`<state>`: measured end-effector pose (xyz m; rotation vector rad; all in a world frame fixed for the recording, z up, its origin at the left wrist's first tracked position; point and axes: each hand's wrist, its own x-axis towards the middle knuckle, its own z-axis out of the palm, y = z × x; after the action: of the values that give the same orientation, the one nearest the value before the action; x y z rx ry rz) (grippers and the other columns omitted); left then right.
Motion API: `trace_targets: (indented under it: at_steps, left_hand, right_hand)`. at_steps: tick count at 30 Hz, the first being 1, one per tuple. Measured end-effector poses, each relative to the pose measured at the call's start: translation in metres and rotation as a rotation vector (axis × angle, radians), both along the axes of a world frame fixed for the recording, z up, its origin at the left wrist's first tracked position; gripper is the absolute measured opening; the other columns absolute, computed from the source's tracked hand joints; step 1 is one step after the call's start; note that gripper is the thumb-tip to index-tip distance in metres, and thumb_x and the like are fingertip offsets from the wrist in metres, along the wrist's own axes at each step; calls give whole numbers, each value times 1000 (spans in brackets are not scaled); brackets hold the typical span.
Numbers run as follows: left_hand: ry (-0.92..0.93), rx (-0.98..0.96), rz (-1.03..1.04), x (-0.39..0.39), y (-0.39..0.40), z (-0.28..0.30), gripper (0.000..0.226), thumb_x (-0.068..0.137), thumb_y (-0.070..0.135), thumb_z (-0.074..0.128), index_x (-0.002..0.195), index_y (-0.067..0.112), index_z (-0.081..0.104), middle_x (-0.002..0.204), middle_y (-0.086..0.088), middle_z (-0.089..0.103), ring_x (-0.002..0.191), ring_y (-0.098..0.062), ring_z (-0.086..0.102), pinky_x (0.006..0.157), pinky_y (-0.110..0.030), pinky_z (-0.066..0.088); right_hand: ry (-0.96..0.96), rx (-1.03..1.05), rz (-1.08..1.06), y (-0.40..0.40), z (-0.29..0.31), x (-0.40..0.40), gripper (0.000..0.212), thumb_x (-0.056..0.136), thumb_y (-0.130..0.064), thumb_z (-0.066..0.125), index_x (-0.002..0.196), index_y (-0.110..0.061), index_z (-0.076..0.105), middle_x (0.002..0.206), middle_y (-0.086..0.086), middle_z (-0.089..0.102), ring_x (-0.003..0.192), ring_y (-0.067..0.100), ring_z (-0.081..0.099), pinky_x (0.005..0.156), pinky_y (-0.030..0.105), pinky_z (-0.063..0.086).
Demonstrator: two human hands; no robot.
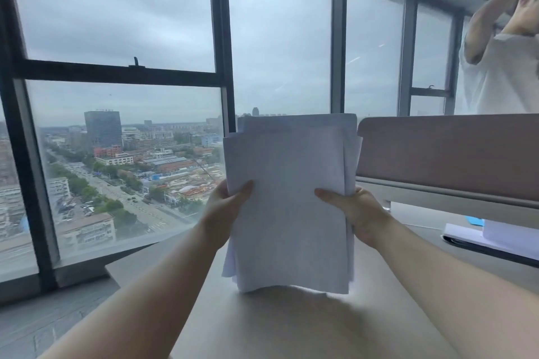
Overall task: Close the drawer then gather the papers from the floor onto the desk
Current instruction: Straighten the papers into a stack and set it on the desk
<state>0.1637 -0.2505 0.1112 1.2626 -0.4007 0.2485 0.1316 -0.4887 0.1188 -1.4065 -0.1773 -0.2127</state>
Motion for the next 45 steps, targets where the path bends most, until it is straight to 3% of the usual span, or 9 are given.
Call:
trace_targets:
  at_steps: [5,11,18,21,24,31,35,42,45]
  left_hand:
    - [-52,-30,27,-3,-12,17,9,86,19,65,81,22,71,75,1,77,64,-15,71,67,-34,58]
    - [34,199,133,-6,-3,-22,4,87,15,63,86,17,67,75,2,74,75,-22,69,71,-34,59]
    - [116,-144,130,2,-13,-24,25,82,35,67,64,26,51,75,-15,52,63,-22,46,56,-33,38]
    - [136,-62,67,5,-16,-27,50,59,58,77,88,23,57,95,-12,61,74,-27,59,65,-41,49]
    - [153,43,-13,6,-15,-43,74,57,50,80,118,15,56,110,-17,71,99,-33,70,90,-49,54]
    - [180,322,49,16,-22,-67,16,78,41,69,91,33,63,101,4,72,98,-18,68,92,-36,53]
    - [206,188,35,19,-29,-84,38,65,46,74,96,25,69,104,-6,75,98,-25,70,92,-43,54]
    - [270,95,1,30,-48,-96,21,66,25,79,86,16,75,95,-11,76,87,-26,71,83,-40,56]
    - [275,125,50,36,-43,-102,18,70,18,79,87,18,71,91,-6,74,88,-26,69,77,-34,57]
  right_hand:
    - [-73,-36,-21,6,9,0,22,73,-17,80,93,-19,71,78,-8,79,70,10,74,77,30,58]
    - [108,-84,46,-5,-12,-6,33,77,-5,75,109,-11,68,106,7,74,95,25,71,85,35,56]
    - [71,140,-42,3,-22,1,23,82,-15,71,104,-8,70,94,9,76,93,29,70,93,44,53]
    - [33,46,-63,-3,-25,1,22,77,-21,76,97,-16,70,83,-6,78,87,15,72,79,30,56]
    - [67,-95,-87,-14,-32,-1,42,69,-26,82,107,-21,66,97,-6,76,92,10,70,70,22,48]
    - [154,-201,-63,-26,-52,0,59,77,-10,76,127,-26,50,113,6,69,99,17,67,81,34,54]
    - [76,-143,-124,-15,-70,7,66,80,-7,73,134,-24,40,120,5,66,94,11,66,70,22,52]
    - [-64,-150,-269,12,-87,30,75,81,-7,69,141,-29,30,125,-6,59,110,17,61,99,37,48]
    - [-26,-169,-322,7,-90,37,70,80,-10,70,137,-28,33,122,-3,59,108,18,61,99,39,48]
